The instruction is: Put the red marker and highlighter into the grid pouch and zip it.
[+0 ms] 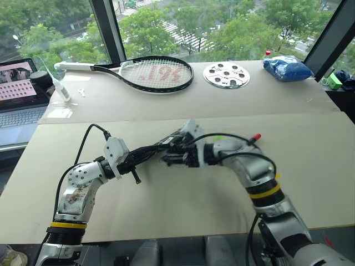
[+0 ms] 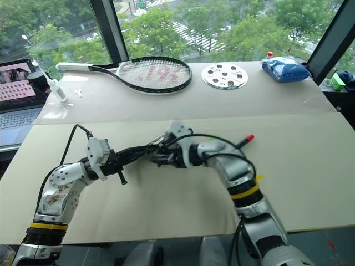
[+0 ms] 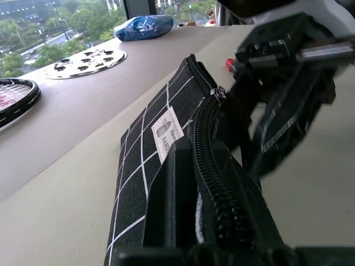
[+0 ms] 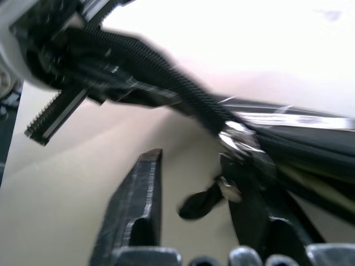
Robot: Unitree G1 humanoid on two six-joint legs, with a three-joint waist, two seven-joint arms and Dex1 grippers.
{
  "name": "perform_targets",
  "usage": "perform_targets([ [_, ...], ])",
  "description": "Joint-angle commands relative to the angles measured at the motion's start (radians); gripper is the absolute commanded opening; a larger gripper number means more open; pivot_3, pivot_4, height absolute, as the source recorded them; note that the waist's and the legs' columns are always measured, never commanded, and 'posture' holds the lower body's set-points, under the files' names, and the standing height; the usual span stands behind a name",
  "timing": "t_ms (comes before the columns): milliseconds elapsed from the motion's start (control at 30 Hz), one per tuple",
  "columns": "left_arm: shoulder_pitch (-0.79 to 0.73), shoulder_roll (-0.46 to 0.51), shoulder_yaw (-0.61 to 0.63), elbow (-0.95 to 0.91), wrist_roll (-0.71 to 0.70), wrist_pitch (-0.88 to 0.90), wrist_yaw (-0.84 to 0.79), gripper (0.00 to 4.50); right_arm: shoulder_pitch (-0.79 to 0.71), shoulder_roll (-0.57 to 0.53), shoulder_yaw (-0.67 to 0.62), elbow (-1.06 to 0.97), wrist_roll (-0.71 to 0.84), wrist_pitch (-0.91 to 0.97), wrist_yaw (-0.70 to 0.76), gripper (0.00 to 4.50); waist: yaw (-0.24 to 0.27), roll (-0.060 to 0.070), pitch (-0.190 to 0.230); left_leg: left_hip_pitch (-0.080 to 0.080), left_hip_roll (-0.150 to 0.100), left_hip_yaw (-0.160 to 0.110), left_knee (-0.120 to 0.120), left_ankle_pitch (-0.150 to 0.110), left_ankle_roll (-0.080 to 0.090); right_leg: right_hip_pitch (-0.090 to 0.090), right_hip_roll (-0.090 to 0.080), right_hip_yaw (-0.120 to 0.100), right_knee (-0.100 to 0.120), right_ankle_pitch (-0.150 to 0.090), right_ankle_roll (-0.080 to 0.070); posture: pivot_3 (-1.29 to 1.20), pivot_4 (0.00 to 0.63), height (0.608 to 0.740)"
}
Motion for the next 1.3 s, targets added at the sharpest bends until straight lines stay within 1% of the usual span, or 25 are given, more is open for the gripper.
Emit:
perform_targets([
  [33,0.006,0.003,0.008,-0.044,-0.014,0.005,0.004,0.0,-0.001,-0.108,-0.187,-0.107,0.167,0.069,0.086,3.02,0.006,0.0,0.0,0.0,0.0,0.0,0.0,0.0,0.001,0.0,0.0,0.0,0.0,0.0,0.0,0.0,0.15,0.74],
  [133,0.014,0.003,0.009,-0.052,-0.014,0.004,0.006,0.0,0.029,-0.209,-0.3,-0.16,0.229,0.098,0.087,3.02,0.01,0.0,0.0,0.0,0.0,0.0,0.0,-0.001,0.001,0.0,0.0,0.0,-0.001,0.0,0.0,0.0,0.15,0.74],
  [233,0.021,0.0,0.009,-0.056,-0.013,0.002,0.008,0.0,0.067,-0.263,-0.393,-0.174,0.205,0.099,-0.021,3.02,0.01,-0.001,0.0,0.0,0.0,0.0,0.0,-0.001,0.002,0.001,0.0,0.0,-0.001,0.0,0.0,0.0,0.15,0.74],
  [300,0.026,-0.001,0.01,-0.058,-0.014,0.001,0.008,0.0,0.085,-0.264,-0.427,-0.176,0.172,0.101,-0.119,3.02,0.01,-0.001,0.0,0.0,0.0,0.0,0.0,-0.001,0.002,0.001,0.0,0.0,-0.001,0.0,0.0,0.0,0.15,0.74],
  [333,0.028,-0.002,0.008,-0.06,-0.015,0.002,0.007,0.0,0.127,-0.277,-0.437,-0.196,0.155,0.068,-0.131,3.02,0.009,-0.001,0.0,0.0,0.0,0.001,0.0,-0.001,0.002,0.001,0.0,0.0,0.0,0.0,0.0,0.0,0.15,0.74],
  [367,0.028,-0.003,0.006,-0.06,-0.015,0.003,0.006,0.0,0.163,-0.294,-0.446,-0.207,0.15,0.08,-0.151,3.02,0.01,-0.001,0.0,0.0,0.0,0.001,0.0,-0.001,0.002,0.001,0.0,0.0,0.0,0.0,0.0,0.0,0.15,0.74],
  [433,0.022,-0.004,-0.001,-0.054,-0.011,0.002,0.0,0.0,0.168,-0.305,-0.465,-0.148,0.109,0.152,-0.259,3.02,0.013,-0.001,0.0,0.0,0.001,0.001,0.0,-0.001,0.002,0.001,0.0,0.0,-0.001,0.0,0.0,0.0,0.15,0.74],
  [500,0.012,-0.006,-0.003,-0.045,-0.01,0.002,-0.002,0.0,0.151,-0.283,-0.476,-0.12,0.071,0.224,-0.383,3.02,0.015,-0.001,0.0,-0.002,0.0,0.002,0.002,-0.001,0.002,0.001,-0.001,0.0,-0.001,0.0,0.0,0.0,0.15,0.74],
  [567,0.007,-0.008,-0.001,-0.033,-0.01,-0.003,-0.004,0.0,0.156,-0.252,-0.478,-0.155,0.06,0.265,-0.458,3.02,0.018,-0.001,0.0,-0.002,0.0,0.002,0.002,-0.001,0.002,0.001,-0.001,0.0,-0.001,0.001,0.0,0.0,0.15,0.74],
  [667,0.005,-0.011,0.005,-0.015,-0.011,-0.007,-0.003,0.0,0.15,-0.172,-0.515,-0.228,0.071,0.35,-0.56,3.02,0.012,-0.001,0.0,-0.002,0.001,0.002,0.002,-0.001,0.002,0.001,0.0,0.0,-0.001,0.001,0.0,0.0,0.15,0.74],
  [833,-0.012,-0.02,0.009,0.013,-0.018,0.0,-0.002,0.0,0.143,-0.107,-0.562,-0.334,0.076,0.455,-0.656,3.02,0.014,-0.001,0.0,-0.002,0.0,0.002,0.002,-0.001,0.002,0.001,0.0,0.0,-0.001,0.001,0.0,0.0,0.15,0.74],
  [1033,-0.072,-0.043,-0.019,0.082,-0.013,-0.009,-0.039,0.0,0.161,0.0,-0.615,-0.469,-0.019,0.544,-0.843,3.02,0.021,-0.001,0.0,-0.002,0.0,0.002,0.002,-0.001,0.002,0.001,0.0,0.0,-0.001,0.001,0.0,0.0,0.15,0.74],
  [1167,-0.12,-0.076,-0.036,0.143,-0.007,-0.023,-0.062,0.0,0.186,0.065,-0.599,-0.558,-0.075,0.578,-0.921,3.02,0.02,-0.001,0.0,-0.002,0.0,0.002,0.002,-0.001,0.002,0.001,0.0,0.0,-0.001,0.001,0.0,0.0,0.15,0.74],
  [1300,-0.153,-0.099,-0.051,0.203,0.001,-0.045,-0.092,0.0,0.207,0.146,-0.602,-0.588,-0.121,0.598,-0.972,3.02,0.016,-0.001,0.0,-0.002,0.0,0.002,0.002,-0.001,0.002,0.001,0.0,0.0,-0.001,0.001,0.0,0.0,0.15,0.74],
])
